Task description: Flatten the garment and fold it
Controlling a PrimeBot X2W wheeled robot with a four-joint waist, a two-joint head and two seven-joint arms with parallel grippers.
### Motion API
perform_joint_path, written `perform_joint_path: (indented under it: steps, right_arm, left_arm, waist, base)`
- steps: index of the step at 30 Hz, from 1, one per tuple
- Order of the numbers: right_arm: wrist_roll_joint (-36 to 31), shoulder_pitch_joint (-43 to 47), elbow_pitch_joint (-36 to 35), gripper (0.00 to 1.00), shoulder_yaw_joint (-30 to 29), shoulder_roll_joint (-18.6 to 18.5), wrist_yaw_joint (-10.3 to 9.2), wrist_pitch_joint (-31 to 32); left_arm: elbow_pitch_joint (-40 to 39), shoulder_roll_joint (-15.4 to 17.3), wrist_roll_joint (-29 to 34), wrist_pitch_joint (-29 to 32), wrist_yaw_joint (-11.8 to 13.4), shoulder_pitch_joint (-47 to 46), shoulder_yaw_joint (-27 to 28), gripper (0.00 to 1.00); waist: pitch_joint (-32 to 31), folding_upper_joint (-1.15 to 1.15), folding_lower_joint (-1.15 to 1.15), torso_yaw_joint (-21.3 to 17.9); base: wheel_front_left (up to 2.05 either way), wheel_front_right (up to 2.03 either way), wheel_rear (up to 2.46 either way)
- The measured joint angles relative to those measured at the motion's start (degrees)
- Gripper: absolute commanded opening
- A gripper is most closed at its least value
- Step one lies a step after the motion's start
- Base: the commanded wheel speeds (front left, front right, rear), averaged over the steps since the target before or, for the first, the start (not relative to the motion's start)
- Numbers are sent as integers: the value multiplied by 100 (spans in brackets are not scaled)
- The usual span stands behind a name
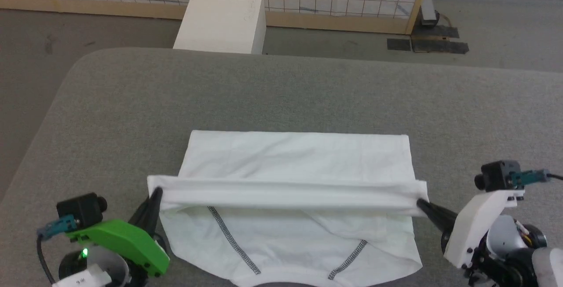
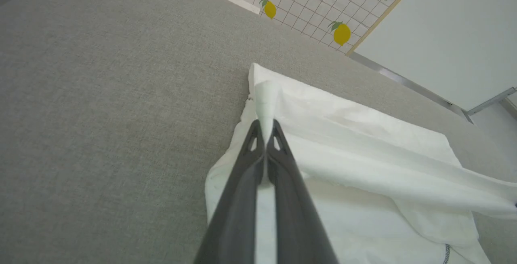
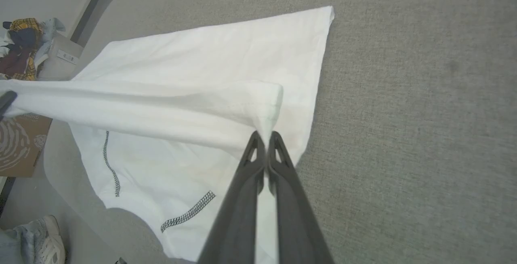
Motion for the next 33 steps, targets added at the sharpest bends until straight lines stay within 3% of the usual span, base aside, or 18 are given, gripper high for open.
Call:
perform_joint_path:
  steps: [6, 15, 16, 17, 18, 19, 20, 23, 28, 33]
  right_arm:
    - [-149, 524, 11, 0, -20, 187, 0, -26]
    - [-375, 816, 366, 0, 186, 236, 0, -107]
    - [-393, 825, 427, 0, 169, 250, 0, -112]
    - [-394, 828, 476, 0, 154, 265, 0, -93]
    - [-409, 838, 512, 0, 167, 266, 0, -58]
    - [-414, 859, 521, 32, 176, 269, 0, -42]
    - [-409, 875, 528, 100, 175, 277, 0, -24]
    - [-375, 932, 490, 100, 177, 278, 1, 42]
    - [21, 1082, -15, 100, -27, 237, -1, 297]
    - [339, 1036, -790, 100, -757, 175, -1, 593]
  left_arm:
    - [325, -86, -29, 107, 168, 428, -154, 0]
    - [1121, -191, -37, 188, 170, 441, -345, 0]
    - [1202, -219, -57, 216, 166, 440, -347, 6]
    - [1263, -235, -77, 249, 165, 439, -350, 27]
    - [1326, -243, -100, 258, 165, 438, -357, 72]
    - [1367, -242, -104, 281, 166, 431, -353, 100]
    - [1400, -243, -120, 283, 168, 426, -328, 100]
    - [1460, -198, -163, 289, 180, 427, -248, 100]
    - [1343, 8, -236, 331, 460, 455, 30, 100]
    - [679, 297, -181, -31, 681, 470, 488, 100]
  waist:
    - [-83, 0, 0, 47]
    - [-36, 0, 0, 24]
    - [-41, 0, 0, 19]
    - [-46, 0, 0, 12]
    - [-53, 0, 0, 6]
    - [-62, 0, 0, 2]
    - [-73, 0, 0, -3]
    - [-120, 0, 0, -16]
    - [-215, 0, 0, -24]
    - [-225, 0, 0, -12]
  base:
    - [0, 0, 0]
    - [0, 0, 0]
    - [0, 0, 0]
    - [0, 0, 0]
    - [0, 0, 0]
    - [0, 0, 0]
    - [0, 0, 0]
    - [0, 0, 0]
    - [0, 0, 0]
    - [0, 0, 0]
